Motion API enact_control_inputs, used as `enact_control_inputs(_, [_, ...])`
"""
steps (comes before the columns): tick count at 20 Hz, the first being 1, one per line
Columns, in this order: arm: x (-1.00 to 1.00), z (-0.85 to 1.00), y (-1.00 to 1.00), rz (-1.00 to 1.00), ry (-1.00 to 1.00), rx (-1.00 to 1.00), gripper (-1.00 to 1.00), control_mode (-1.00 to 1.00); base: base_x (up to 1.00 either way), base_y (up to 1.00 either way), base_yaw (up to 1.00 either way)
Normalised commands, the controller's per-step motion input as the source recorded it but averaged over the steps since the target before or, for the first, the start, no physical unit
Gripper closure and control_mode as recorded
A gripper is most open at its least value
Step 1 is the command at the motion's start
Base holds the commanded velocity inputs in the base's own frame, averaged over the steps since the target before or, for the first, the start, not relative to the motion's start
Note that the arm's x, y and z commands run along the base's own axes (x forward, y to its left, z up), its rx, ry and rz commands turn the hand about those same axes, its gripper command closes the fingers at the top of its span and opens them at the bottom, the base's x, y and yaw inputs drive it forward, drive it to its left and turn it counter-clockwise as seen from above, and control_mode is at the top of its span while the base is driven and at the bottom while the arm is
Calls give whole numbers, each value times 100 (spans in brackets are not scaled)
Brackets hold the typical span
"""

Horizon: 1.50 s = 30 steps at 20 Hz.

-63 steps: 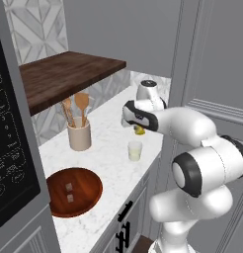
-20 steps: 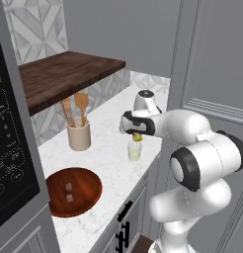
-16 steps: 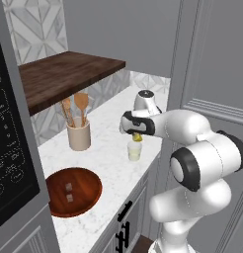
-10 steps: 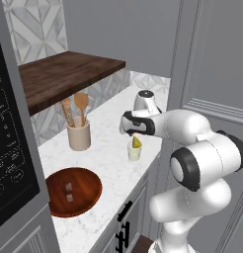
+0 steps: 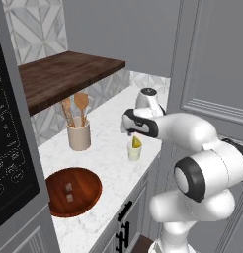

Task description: Grab a lemon wedge from the fridge and one ice cube from the ice bowl, and put them in the glass of lemonade.

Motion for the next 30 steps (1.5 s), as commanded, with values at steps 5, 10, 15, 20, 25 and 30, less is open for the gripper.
enact_control_inputs(5, [-67,15,8,13,-11,2,-100,-100,0,0,0])
enact_control_inputs(10, [-53,5,16,16,-9,0,-100,-100,0,0,0])
enact_control_inputs(15, [-50,12,40,21,-8,0,-100,-100,0,0,0])
enact_control_inputs(20, [-53,31,95,37,10,-2,-100,-100,0,0,0])
enact_control_inputs(25, [-57,40,100,34,21,-16,-100,-100,0,0,0])
enact_control_inputs(30, [-64,8,99,29,15,-17,-100,-100,0,0,0])
